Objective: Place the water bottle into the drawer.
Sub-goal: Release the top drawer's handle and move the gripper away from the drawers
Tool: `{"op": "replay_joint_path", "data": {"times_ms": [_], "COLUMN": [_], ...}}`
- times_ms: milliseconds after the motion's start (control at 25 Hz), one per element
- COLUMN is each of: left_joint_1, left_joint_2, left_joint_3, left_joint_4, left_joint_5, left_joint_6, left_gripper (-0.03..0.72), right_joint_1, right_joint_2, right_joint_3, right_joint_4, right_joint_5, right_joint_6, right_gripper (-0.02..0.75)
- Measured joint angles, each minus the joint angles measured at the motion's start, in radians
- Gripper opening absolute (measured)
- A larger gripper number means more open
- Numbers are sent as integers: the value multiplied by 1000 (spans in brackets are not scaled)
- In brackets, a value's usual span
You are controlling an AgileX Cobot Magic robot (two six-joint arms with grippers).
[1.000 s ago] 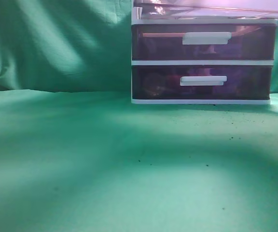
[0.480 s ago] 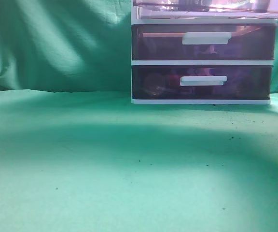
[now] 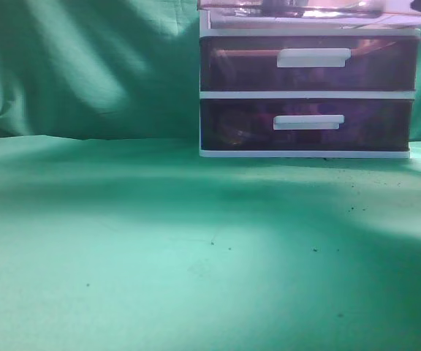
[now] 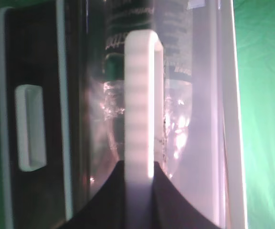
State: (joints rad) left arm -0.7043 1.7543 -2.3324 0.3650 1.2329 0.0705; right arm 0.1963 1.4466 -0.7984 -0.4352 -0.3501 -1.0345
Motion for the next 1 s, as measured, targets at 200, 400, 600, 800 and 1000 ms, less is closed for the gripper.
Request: {"op": "replay_joint_path", "data": {"times_ms": [200,400,600,800,1000], "left_joint_1": [9,9,9,9,9], "left_joint_2": [-100,-269,-459,-618,-721], "left_joint_3": [43,322,690,992,1157], "left_joint_4": [3,-1,-25,-48,-92], "left_joint_5": [31,9,-131,-263,-316], "left_joint_6": [-29,-44,-121,-265,-318], "left_gripper": [0,0,0,0,0], "right_joint_1": [-6,-45,-60,-62,-62], "right_joint_2": [113,193,272,342,391], "right_joint_3": [-160,-288,-382,-461,-512], "right_joint_4": [7,-4,-30,-42,-42], "right_joint_5": [51,87,81,50,28], "right_joint_6": [-62,-86,-78,-34,-30], "right_gripper": [81,81,81,81,81]}}
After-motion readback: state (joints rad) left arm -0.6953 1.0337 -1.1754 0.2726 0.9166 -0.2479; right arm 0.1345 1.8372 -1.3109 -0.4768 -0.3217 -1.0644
